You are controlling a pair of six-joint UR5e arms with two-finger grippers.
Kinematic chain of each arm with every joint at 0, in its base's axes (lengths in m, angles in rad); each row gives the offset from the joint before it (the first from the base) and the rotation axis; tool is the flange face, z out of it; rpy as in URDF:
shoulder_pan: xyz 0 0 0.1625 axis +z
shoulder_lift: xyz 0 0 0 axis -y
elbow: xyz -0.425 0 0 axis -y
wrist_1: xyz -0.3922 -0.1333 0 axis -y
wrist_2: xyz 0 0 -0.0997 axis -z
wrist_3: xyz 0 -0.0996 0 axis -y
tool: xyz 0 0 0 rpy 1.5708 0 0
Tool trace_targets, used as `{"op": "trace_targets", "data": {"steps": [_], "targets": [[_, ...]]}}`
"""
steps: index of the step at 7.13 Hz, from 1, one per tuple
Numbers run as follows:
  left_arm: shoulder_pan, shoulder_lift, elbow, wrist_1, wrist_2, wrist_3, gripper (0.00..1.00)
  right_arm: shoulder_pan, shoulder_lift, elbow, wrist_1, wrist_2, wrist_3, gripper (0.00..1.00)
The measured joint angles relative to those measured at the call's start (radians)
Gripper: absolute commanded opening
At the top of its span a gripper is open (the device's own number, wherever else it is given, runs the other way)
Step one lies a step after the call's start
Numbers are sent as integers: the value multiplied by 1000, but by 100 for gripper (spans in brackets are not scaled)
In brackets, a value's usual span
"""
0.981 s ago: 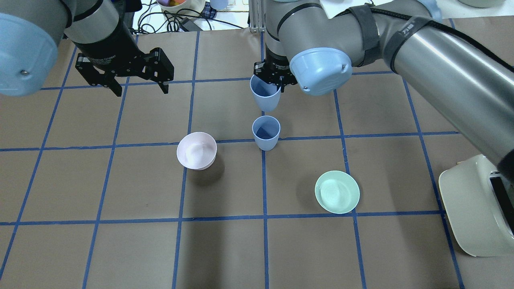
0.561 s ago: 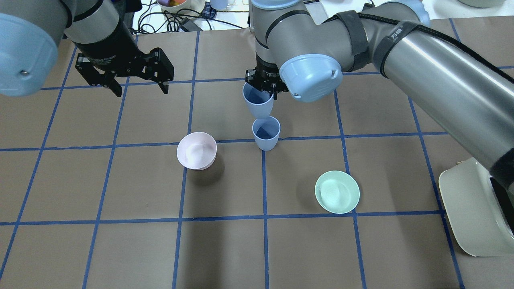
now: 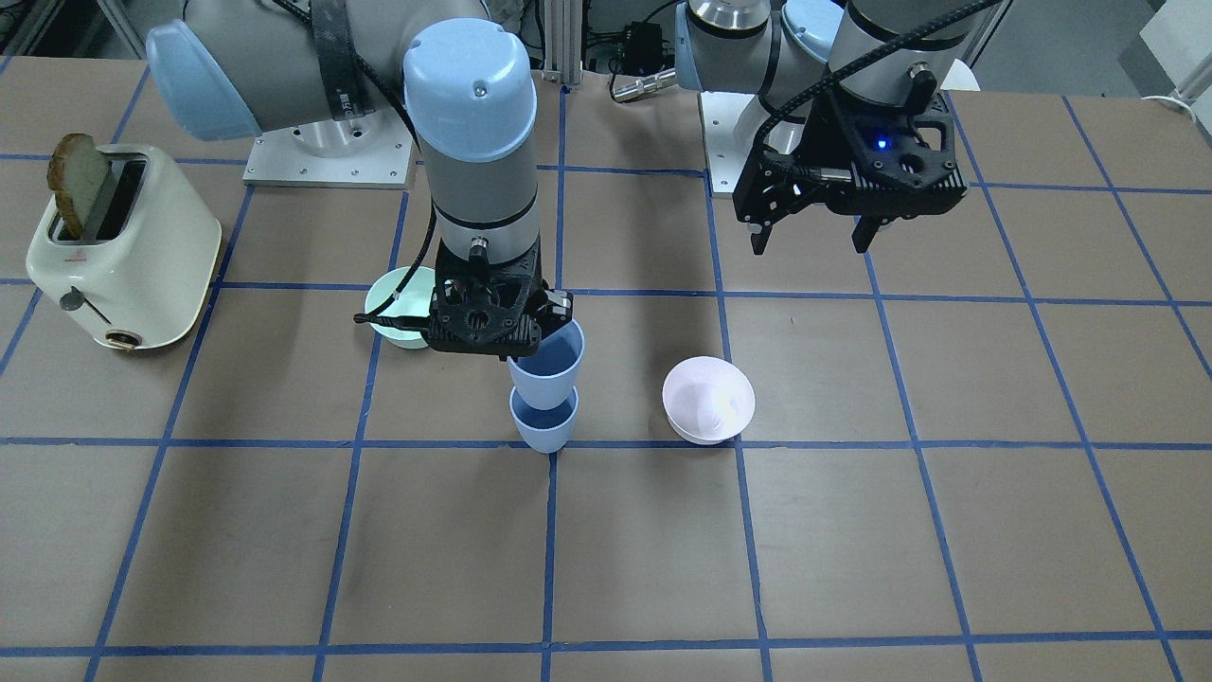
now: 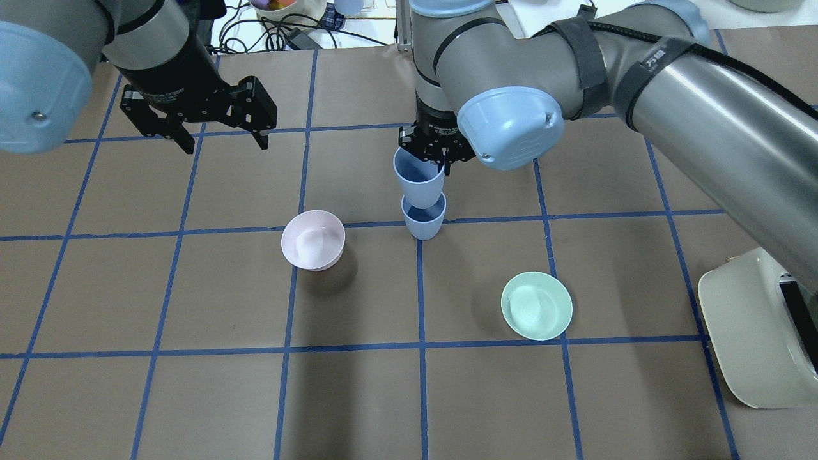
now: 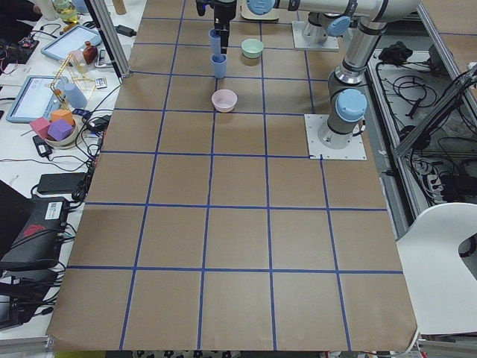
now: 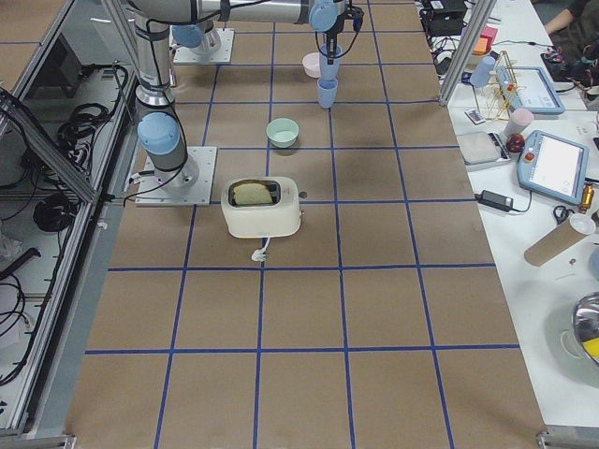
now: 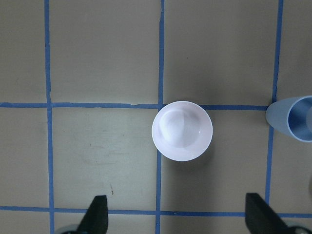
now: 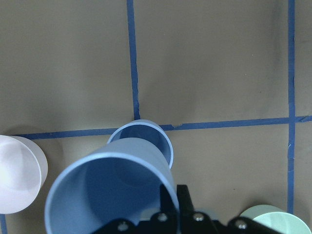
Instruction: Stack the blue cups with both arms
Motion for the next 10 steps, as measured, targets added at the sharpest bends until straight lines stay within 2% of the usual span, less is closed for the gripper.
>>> {"op": "trace_targets", "data": {"steps": [9, 10], "targets": [[-2, -4, 0, -1, 1, 0, 100, -3, 16, 42, -74, 6, -4, 0], [-2, -4, 0, -1, 1, 0, 100, -3, 19, 43, -75, 6, -3, 9]]}}
